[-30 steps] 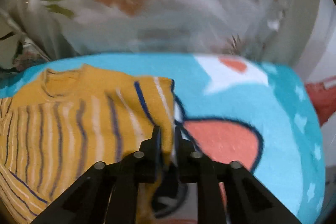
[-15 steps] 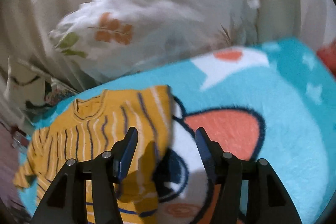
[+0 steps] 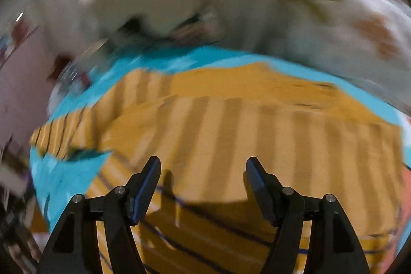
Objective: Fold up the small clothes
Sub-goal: 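Grasp the other sleeve cuff with the left gripper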
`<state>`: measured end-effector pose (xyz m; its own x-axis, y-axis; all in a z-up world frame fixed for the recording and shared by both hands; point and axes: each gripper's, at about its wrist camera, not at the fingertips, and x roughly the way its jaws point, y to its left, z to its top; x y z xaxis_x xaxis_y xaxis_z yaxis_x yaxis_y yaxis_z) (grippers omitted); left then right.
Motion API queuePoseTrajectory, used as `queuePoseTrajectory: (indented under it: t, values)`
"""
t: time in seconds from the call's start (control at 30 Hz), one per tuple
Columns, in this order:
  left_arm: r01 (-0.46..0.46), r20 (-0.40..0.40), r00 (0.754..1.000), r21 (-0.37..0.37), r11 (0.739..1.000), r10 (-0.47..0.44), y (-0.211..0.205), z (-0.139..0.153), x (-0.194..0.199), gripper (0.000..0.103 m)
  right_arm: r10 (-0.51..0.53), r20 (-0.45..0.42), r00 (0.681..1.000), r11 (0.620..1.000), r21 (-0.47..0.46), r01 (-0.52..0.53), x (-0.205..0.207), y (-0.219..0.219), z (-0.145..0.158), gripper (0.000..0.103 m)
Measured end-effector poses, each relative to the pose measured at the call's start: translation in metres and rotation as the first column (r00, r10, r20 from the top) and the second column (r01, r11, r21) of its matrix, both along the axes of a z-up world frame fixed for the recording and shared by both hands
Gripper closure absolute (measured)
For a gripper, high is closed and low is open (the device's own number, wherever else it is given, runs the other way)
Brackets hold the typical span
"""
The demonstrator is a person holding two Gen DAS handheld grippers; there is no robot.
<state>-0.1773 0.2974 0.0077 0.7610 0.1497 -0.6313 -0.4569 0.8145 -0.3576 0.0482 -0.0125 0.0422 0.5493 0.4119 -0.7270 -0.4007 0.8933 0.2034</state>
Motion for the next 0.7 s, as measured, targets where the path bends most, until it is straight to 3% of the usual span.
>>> queuePoseTrajectory:
  t: [0.17,0.23,0.33,0.43,0.5,0.53,0.57,0.67,0.7]
  values:
    - [-0.016,0.067,0.997,-0.112,0.994,0.023,0.046,0.001,0.024,0.003,0.082,0.019,0.996,0.996,-0.044,-0.081,-0.006,0.052,-0.021,0.029]
    - [-0.008,0.075,0.997,-0.161,0.987,0.021,0.06,-0.001,0.039,0.003,0.083,0.03,0.996,0.995,-0.057,-0.081,-0.006,0.054,-0.024,0.029]
    - [-0.009,0.074,0.997,-0.225,0.974,0.027,0.077,-0.006,0.065,0.003,0.077,0.024,0.997,0.997,-0.006,-0.077,-0.006,0.043,-0.024,0.028]
    - [-0.037,0.08,0.995,-0.225,0.974,0.057,0.084,-0.003,0.081,0.003,0.075,0.016,0.997,0.997,0.017,-0.075,-0.004,0.04,-0.025,0.028]
    - [-0.055,0.079,0.994,-0.242,0.969,0.076,0.09,-0.001,0.09,0.024,0.076,0.021,0.997,0.997,0.011,-0.076,-0.005,0.042,-0.026,0.027]
    - [-0.06,0.064,0.995,-0.249,0.967,0.079,0.095,0.0,0.094,0.052,0.076,0.022,0.997,0.997,0.013,-0.076,-0.005,0.042,-0.026,0.027]
    - [-0.055,0.05,0.996,-0.259,0.964,0.07,0.1,0.0,0.099,0.068,0.077,0.02,0.997,0.997,0.02,-0.078,-0.005,0.042,-0.026,0.026]
    - [-0.09,0.036,0.994,-0.267,0.96,0.103,0.117,0.008,0.107,0.083,0.079,0.012,0.997,0.995,0.058,-0.08,-0.003,0.038,-0.026,0.026]
    - [-0.114,0.031,0.992,-0.243,0.963,0.125,0.123,0.015,0.109,0.083,0.078,0.011,0.997,0.995,0.066,-0.079,-0.003,0.037,-0.026,0.026]
